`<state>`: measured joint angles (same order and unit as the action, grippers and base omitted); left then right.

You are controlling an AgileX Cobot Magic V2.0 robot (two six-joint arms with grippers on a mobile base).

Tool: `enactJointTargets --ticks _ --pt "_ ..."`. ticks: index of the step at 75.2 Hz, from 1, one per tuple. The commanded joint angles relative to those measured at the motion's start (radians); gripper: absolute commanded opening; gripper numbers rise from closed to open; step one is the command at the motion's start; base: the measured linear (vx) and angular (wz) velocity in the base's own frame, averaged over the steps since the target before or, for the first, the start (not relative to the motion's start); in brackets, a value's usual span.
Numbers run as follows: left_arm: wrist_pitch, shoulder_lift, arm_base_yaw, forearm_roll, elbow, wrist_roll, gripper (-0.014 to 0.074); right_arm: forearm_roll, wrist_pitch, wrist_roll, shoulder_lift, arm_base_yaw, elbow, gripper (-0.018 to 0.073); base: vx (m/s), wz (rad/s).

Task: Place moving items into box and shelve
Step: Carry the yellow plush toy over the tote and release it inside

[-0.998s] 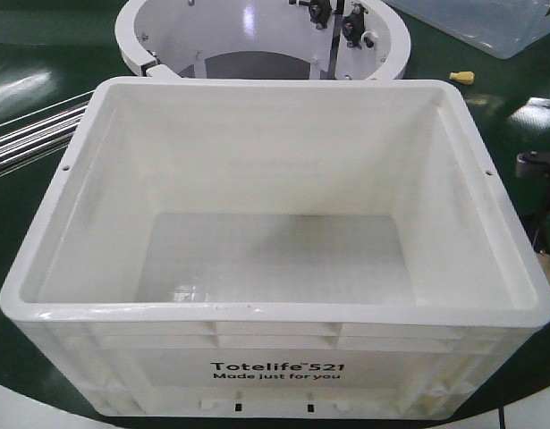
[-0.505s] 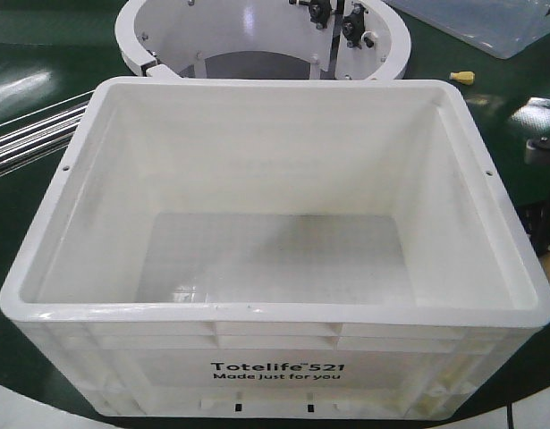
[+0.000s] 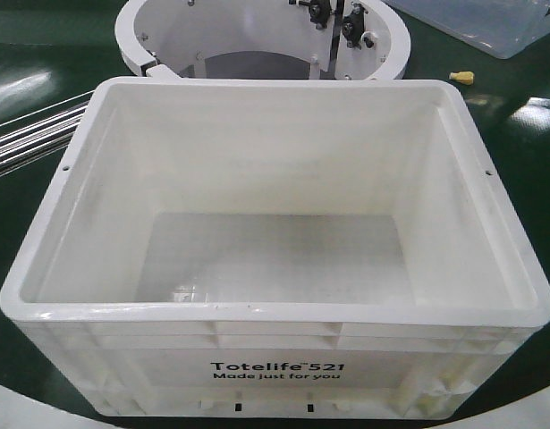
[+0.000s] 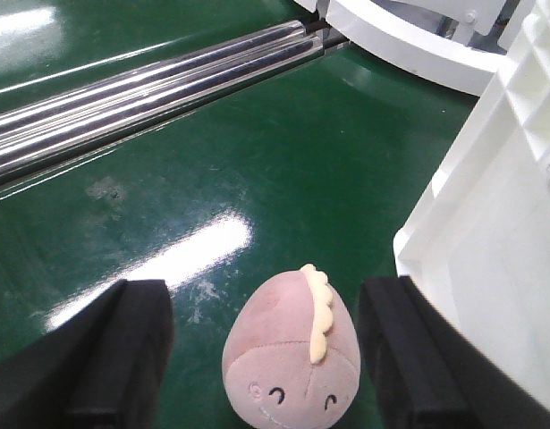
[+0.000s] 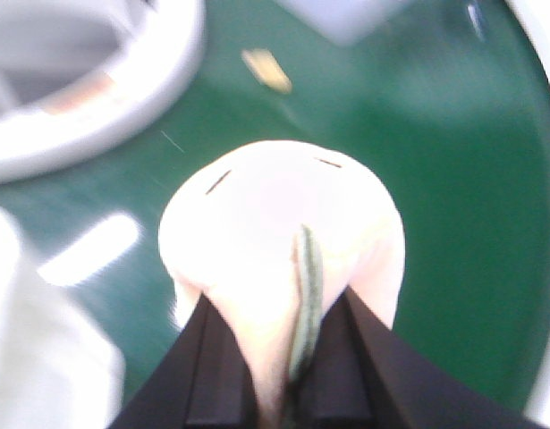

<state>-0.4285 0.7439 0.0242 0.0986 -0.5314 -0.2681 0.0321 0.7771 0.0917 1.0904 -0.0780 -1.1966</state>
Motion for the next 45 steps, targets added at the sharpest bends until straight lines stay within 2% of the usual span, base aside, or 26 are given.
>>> enactJointTargets --ticks 1,5,10,16,25,35,45 --pt "0.075 -0.001 -0.001 -0.005 -0.036 -0.001 0.0566 0.145 -0.075 0.162 -0.027 0.062 -0.082 -0.0004 0.00 0.00" --pt "0.075 -0.001 -0.001 -0.005 -0.036 -0.001 0.0566 0.228 -0.087 0.244 -0.021 0.150 -0.092 -0.0004 0.00 0.00" --pt "0.077 -0.001 -0.001 -0.005 -0.036 -0.001 0.0566 0.269 -0.107 0.267 0.000 0.264 -0.087 -0.0004 0.00 0.00" --pt "0.077 -0.001 -0.001 -0.005 -0.036 -0.002 0.0566 0.254 -0.113 0.214 0.052 0.396 -0.087 -0.0004 0.00 0.00" --pt "0.077 -0.001 -0.001 -0.005 -0.036 -0.002 0.0566 0.165 -0.105 0.135 0.142 0.558 -0.087 0.0000 0.00 0.00" --pt "0.077 -0.001 -0.001 -0.005 -0.036 -0.002 0.0566 0.055 -0.092 0.133 0.222 0.658 -0.087 0.0021 0.00 0.00" --pt "0.076 -0.001 -0.001 -0.005 -0.036 -0.002 0.0566 0.038 -0.126 0.103 0.248 0.681 -0.087 0.0070 0.00 0.00"
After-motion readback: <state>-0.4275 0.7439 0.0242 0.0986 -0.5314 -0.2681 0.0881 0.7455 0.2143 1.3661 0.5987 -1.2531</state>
